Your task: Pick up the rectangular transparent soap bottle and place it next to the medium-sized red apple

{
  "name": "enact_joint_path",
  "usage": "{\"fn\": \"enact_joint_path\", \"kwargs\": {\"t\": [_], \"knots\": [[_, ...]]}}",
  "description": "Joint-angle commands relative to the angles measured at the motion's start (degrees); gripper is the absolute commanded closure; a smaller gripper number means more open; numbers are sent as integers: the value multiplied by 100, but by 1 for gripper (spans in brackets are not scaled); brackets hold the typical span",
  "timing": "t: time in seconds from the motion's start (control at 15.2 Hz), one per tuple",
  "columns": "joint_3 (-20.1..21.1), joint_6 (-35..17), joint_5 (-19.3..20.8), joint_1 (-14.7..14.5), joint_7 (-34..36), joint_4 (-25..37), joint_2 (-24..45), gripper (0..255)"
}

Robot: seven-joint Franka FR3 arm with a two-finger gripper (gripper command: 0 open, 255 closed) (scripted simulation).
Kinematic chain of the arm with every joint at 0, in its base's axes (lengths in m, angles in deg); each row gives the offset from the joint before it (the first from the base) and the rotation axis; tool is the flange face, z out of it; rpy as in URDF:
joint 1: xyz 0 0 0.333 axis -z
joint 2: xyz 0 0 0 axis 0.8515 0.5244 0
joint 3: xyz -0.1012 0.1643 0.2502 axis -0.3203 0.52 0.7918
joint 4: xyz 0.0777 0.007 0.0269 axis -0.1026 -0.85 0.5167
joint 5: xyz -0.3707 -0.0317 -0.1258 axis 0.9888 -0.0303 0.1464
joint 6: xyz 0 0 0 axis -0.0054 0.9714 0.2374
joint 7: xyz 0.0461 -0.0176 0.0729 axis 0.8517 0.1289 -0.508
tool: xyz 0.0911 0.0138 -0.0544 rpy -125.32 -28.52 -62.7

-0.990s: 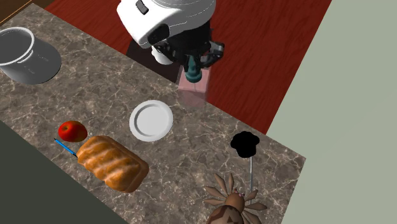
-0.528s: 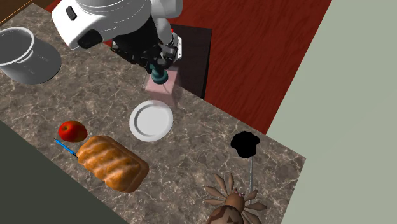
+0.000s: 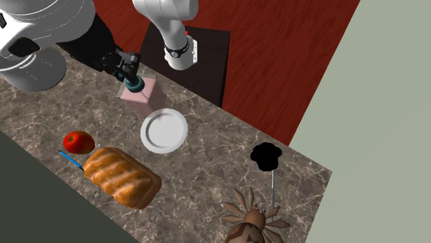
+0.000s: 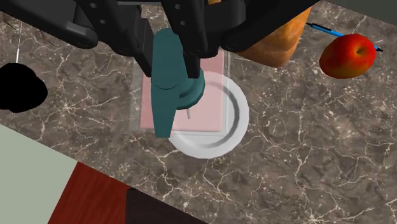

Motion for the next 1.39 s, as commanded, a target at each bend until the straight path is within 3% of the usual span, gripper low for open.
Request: {"fn": "enact_joint_path", "kwargs": {"t": [0.0, 0.66, 1.32], "knots": [[-189, -55, 85, 112, -307, -21, 44, 255], [-1040, -224, 415, 646, -1677, 290, 534, 255], [-1790, -297, 469, 1226, -3018, 1307, 1603, 255]]}}
